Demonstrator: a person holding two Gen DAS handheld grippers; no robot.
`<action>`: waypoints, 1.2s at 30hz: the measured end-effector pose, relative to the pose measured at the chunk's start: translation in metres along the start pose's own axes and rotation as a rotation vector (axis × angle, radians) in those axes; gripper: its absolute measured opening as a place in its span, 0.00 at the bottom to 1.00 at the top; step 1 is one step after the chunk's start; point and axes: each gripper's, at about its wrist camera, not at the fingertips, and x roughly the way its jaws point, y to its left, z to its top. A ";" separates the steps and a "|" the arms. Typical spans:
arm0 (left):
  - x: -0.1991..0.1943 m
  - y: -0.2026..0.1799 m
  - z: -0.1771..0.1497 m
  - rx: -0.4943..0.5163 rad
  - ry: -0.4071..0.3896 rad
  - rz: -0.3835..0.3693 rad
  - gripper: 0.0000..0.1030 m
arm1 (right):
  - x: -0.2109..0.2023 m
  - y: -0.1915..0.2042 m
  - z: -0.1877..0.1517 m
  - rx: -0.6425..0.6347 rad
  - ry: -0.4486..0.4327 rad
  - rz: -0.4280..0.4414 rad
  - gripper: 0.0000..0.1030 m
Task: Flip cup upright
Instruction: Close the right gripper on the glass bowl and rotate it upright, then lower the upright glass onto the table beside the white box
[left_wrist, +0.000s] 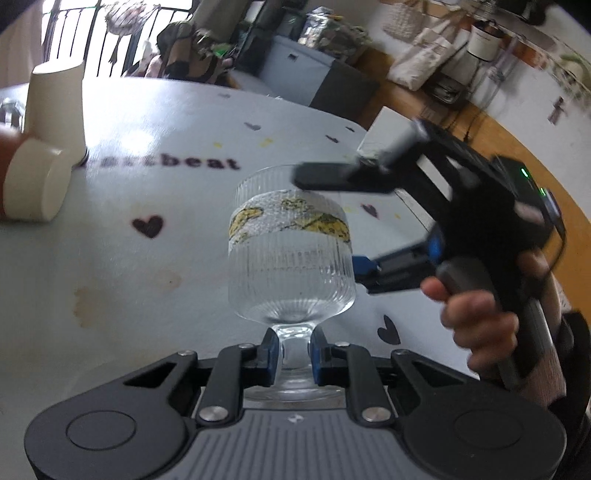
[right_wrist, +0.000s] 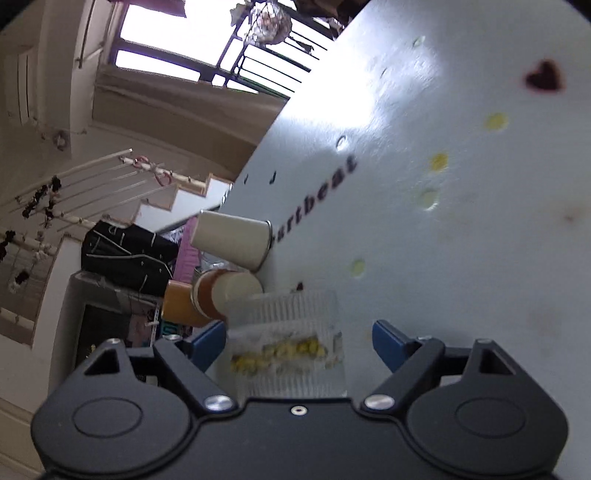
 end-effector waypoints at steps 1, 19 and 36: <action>-0.001 -0.003 -0.001 0.020 -0.004 0.004 0.18 | 0.003 0.001 0.000 -0.005 0.003 0.008 0.86; 0.035 -0.065 0.004 0.228 -0.141 -0.056 0.59 | -0.098 0.046 -0.033 -0.482 -0.308 -0.235 0.70; 0.035 -0.065 -0.005 0.234 -0.178 -0.056 0.63 | -0.141 0.023 -0.004 -0.685 -0.625 -0.684 0.70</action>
